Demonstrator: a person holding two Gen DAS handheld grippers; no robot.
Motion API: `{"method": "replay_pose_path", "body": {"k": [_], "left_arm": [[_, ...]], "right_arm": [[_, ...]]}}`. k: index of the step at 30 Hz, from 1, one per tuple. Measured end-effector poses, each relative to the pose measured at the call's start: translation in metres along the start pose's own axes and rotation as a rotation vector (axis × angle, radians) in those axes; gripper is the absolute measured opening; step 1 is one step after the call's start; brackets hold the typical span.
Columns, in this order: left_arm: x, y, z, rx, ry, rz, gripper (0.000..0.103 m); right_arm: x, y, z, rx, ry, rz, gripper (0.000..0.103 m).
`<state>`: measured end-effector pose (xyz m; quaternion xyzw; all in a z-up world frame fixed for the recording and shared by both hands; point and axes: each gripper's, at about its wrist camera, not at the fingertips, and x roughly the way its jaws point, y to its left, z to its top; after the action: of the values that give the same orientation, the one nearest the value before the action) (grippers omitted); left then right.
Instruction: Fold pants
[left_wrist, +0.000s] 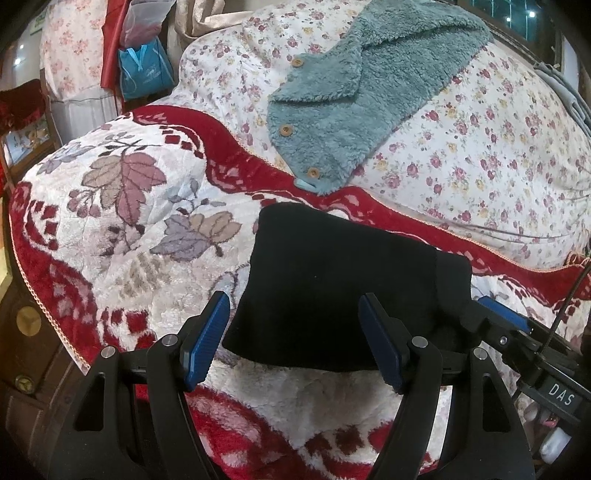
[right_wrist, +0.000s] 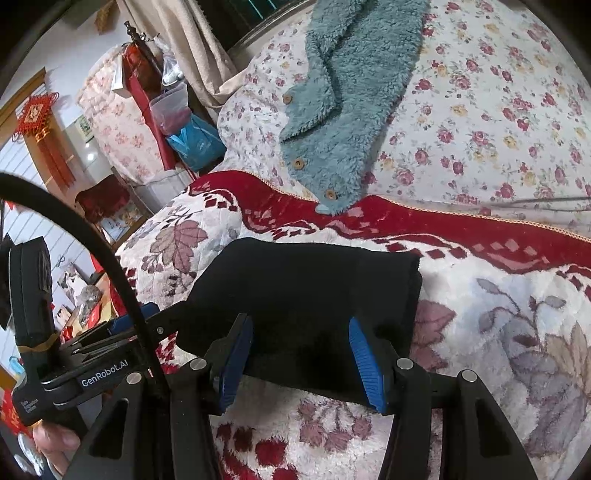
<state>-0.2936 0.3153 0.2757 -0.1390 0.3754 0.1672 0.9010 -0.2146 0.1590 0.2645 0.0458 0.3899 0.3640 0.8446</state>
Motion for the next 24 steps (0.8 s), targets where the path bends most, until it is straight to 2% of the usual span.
{"method": "replay_pose_path", "body": {"k": [17,24], "left_arm": [[0.002,-0.007,0.000,0.014,-0.002,0.006,0.073],[-0.009,-0.009,-0.002,0.062,-0.089,0.049,0.073]], "right_arm": [[0.002,0.001,-0.002,0.004,0.000,0.007,0.053],[0.000,0.001,-0.003,0.012,-0.007,0.007,0.053]]}}
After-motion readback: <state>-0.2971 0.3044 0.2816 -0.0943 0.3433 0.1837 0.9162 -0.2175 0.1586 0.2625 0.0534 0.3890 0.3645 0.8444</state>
